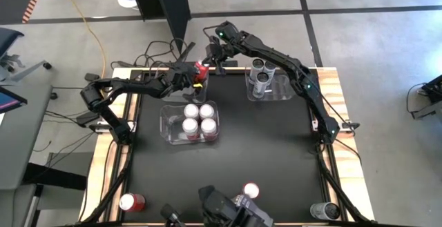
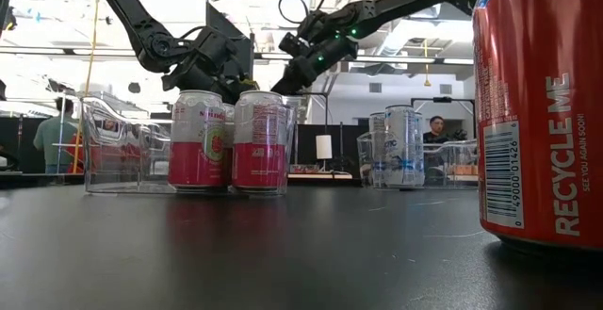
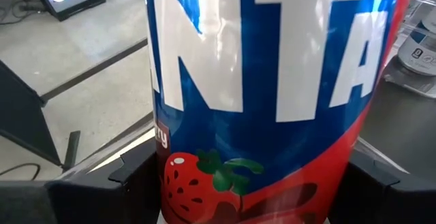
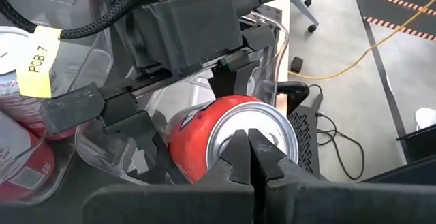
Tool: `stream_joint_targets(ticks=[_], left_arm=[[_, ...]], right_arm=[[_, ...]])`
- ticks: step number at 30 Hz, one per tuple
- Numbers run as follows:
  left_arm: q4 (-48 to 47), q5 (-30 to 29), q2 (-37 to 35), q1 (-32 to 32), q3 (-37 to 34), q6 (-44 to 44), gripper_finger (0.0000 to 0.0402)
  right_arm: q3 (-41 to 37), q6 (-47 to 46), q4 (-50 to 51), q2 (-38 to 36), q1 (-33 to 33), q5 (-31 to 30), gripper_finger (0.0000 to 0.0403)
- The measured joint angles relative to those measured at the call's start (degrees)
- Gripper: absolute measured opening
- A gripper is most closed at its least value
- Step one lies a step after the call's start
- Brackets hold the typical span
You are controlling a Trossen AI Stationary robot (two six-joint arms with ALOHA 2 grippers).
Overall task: Sort soda cans
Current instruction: Put the right orange soda can into the top left transparent bin
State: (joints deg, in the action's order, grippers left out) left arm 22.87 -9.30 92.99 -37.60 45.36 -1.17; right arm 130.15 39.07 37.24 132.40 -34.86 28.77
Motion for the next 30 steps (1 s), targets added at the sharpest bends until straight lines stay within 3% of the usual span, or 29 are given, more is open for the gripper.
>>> stream_joint_targets(ticks=[7, 13, 30], left_arm=[[0.4, 0.0, 0.0, 0.0, 0.0, 0.0, 0.0294], [0.9, 0.0, 0.0, 0.0, 0.0, -0.2, 0.0322], [1.5, 0.0, 0.0, -0.1, 0.0, 0.2, 0.032]], right_arm=[[0.0, 0.3, 0.3, 0.0, 0.5, -0.1, 0.0], [0.0, 0.1, 0.3, 0.0, 1.2, 0.4, 0.0], [0.0, -1.5, 2.6, 0.0, 1.9, 0.0, 0.0]])
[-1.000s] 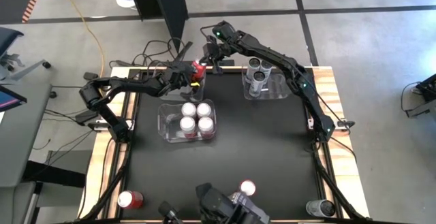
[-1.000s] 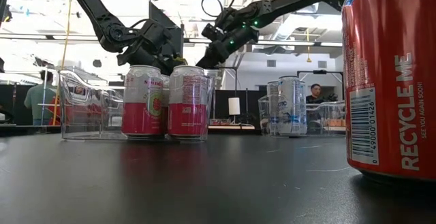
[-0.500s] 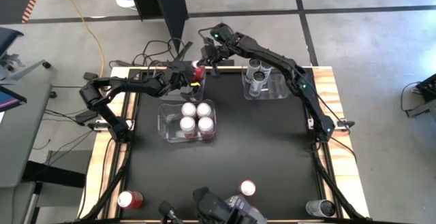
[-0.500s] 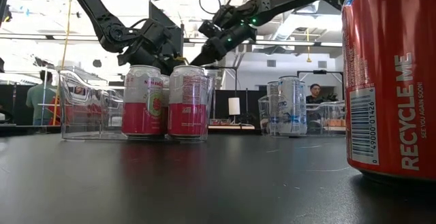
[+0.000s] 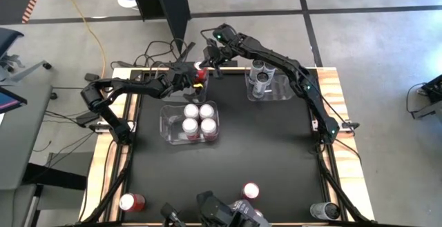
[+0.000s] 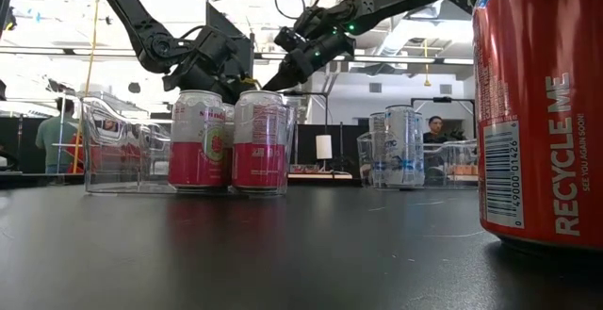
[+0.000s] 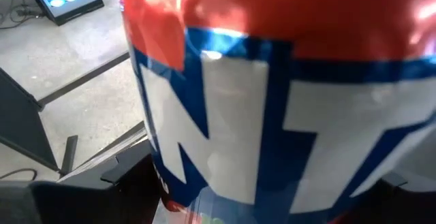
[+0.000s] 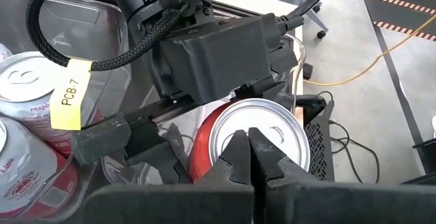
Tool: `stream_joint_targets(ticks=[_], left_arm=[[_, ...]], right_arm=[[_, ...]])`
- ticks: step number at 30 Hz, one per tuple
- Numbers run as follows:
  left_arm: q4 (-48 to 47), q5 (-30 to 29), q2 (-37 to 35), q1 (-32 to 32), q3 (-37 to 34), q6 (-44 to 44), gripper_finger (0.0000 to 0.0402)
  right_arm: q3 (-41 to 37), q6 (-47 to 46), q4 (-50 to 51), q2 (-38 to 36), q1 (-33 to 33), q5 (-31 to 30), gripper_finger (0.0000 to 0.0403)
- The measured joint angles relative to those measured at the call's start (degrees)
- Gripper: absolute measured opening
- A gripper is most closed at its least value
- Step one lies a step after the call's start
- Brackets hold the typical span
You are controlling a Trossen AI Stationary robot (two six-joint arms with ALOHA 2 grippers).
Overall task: Sort soda cans
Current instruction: Put the right orange soda can into the top left transparent bin
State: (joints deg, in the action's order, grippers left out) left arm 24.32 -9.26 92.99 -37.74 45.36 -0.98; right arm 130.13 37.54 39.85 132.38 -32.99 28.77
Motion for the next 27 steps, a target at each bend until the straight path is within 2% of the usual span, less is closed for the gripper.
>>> stream_joint_targets(ticks=[17, 27], left_arm=[[1.4, 0.1, 0.0, -1.7, 0.1, -0.2, 0.0325], [2.5, 6.2, 0.0, -3.0, 0.2, 1.2, 0.0325]], right_arm=[[-0.1, -1.8, 0.6, 0.0, 0.0, -0.2, 0.0], [0.0, -1.8, 0.5, 0.0, 0.0, -0.1, 0.0]])
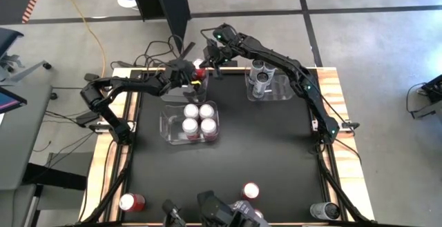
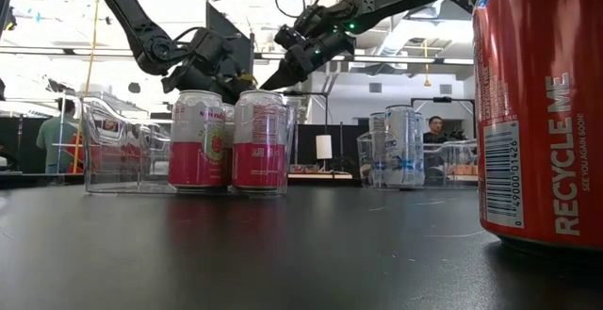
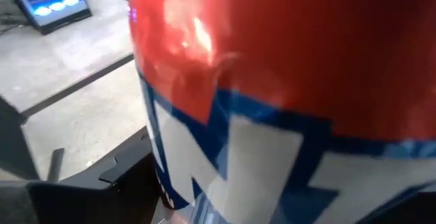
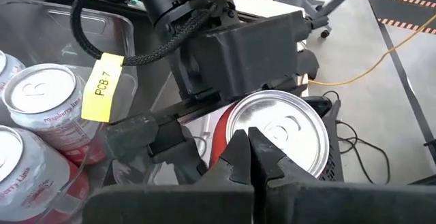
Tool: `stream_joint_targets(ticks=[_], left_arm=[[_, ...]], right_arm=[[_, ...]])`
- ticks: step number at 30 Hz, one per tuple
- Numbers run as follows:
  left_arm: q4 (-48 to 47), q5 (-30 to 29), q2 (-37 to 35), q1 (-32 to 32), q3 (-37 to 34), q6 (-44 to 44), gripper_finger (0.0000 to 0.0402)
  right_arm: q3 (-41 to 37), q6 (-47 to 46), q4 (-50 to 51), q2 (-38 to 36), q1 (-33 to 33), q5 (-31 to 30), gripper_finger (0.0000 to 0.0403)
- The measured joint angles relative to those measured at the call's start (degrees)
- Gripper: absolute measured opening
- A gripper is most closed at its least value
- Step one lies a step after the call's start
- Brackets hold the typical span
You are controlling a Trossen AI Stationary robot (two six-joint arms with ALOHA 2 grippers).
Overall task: Sort soda cans
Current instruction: Put the right orange soda can into the top left transparent bin
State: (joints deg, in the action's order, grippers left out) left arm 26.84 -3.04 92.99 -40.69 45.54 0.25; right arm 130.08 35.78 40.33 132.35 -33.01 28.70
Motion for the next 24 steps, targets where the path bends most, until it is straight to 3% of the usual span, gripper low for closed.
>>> stream_joint_targets(ticks=[13, 24], left_arm=[[3.6, 5.7, -0.1, -2.4, 0.4, 6.3, 0.0323], [6.3, 7.1, 8.6, -3.1, 2.5, 6.0, 0.0312]], right_arm=[[-0.4, 1.4, -2.1, 1.2, -0.8, -1.0, 0.0], [-0.3, 2.2, -3.2, 5.0, -0.9, -3.4, 0.0]])
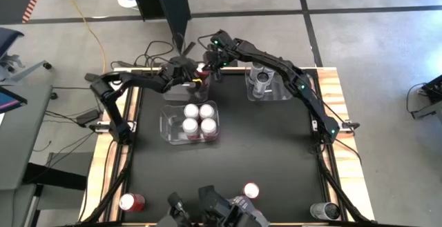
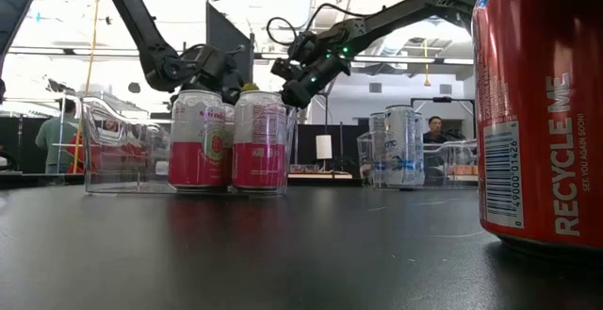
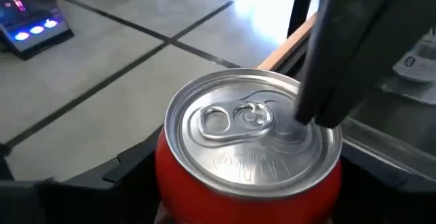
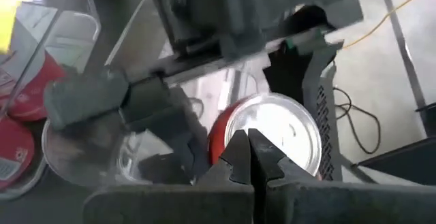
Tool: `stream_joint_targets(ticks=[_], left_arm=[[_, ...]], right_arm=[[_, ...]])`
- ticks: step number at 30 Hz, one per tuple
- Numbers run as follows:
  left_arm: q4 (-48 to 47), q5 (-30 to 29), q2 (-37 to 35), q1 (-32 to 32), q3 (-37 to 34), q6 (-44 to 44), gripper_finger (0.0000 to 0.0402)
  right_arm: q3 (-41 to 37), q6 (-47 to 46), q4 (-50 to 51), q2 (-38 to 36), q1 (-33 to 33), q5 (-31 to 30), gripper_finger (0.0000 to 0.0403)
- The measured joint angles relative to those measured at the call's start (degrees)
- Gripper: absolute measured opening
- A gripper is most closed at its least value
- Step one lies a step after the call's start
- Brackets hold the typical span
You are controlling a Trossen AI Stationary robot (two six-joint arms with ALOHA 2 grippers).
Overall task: Sort soda cans
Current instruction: Put the right orange soda can into the top left transparent bin, then put the top orange soda can into the top left transparent bin
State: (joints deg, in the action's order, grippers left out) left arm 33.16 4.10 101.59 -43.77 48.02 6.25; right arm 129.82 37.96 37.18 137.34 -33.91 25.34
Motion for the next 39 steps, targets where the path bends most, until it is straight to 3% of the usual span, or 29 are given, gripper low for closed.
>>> stream_joint_targets(ticks=[22, 39], left_arm=[[-3.5, 0.1, -2.0, 0.9, 1.2, -4.1, 0.0335], [-11.8, -1.2, -10.9, 1.1, 1.1, -1.5, 0.0336]], right_arm=[[0.8, 0.2, 1.8, 0.0, 0.5, 0.0, 0.0], [5.2, 1.3, 5.3, -0.7, 1.2, -1.4, 0.0]])
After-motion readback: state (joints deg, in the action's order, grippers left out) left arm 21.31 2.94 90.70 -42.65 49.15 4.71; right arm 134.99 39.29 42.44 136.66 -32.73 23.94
